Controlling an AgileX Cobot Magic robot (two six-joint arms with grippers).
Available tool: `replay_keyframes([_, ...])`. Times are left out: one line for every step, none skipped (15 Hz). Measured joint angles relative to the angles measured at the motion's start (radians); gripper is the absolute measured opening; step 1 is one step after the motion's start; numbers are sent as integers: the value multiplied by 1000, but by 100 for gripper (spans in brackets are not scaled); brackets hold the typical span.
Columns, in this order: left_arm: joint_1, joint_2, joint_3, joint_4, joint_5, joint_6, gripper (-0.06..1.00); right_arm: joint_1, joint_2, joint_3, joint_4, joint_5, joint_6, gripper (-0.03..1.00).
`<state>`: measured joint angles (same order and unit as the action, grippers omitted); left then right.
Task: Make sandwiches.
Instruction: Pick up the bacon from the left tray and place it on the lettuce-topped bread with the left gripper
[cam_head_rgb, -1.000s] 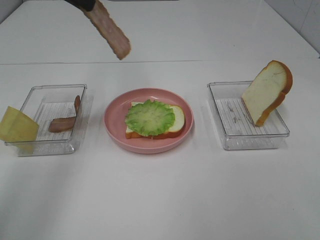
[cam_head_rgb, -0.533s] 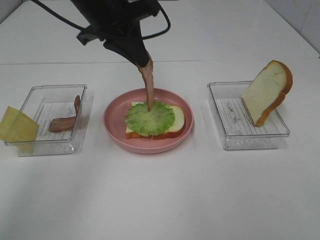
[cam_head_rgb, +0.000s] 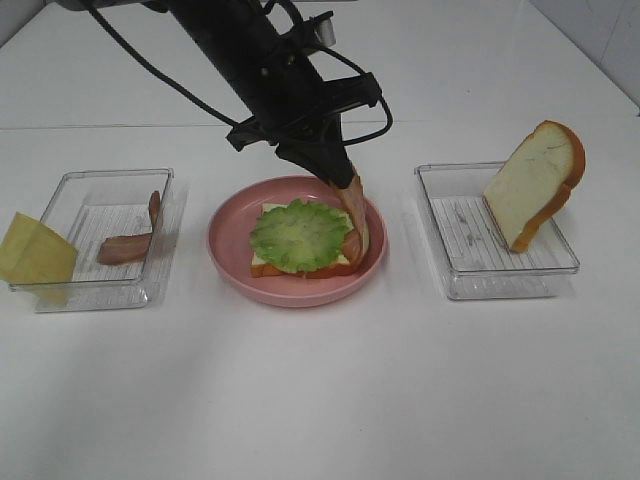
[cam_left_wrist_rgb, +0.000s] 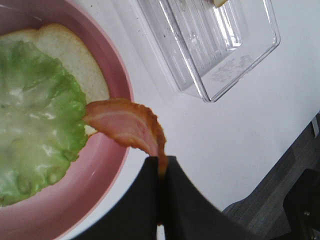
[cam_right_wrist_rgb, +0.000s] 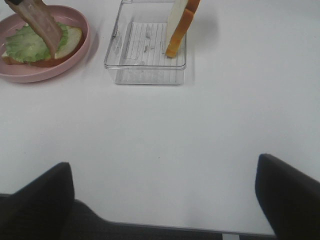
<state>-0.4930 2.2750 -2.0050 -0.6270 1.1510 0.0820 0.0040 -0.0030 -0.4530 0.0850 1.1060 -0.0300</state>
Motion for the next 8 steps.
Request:
replay_keyframes([-2, 15, -28, -5, 2, 0, 0, 0, 0, 0, 0, 0, 0, 94])
replay_keyframes([-4, 29, -67, -7, 6, 0, 0, 0, 0, 0, 0, 0, 0, 94])
replay_keyframes([-4, 37, -93, -7, 6, 0, 0, 0, 0, 0, 0, 0, 0, 94])
replay_keyframes([-4, 44, -115, -7, 6, 3, 0, 0, 0, 0, 0, 0, 0, 94])
replay_keyframes([-4, 49, -126, -9, 5, 5, 0, 0, 0, 0, 0, -1, 0, 94])
replay_keyframes([-4, 51, -129, -12, 3, 11, 0, 0, 0, 0, 0, -1, 0, 94])
replay_keyframes([-4, 53, -129, -12, -1, 16, 0, 0, 0, 0, 0, -1, 0, 94])
replay_keyframes([-2, 62, -131, -14, -4, 21, 0, 0, 0, 0, 0, -1, 0, 94])
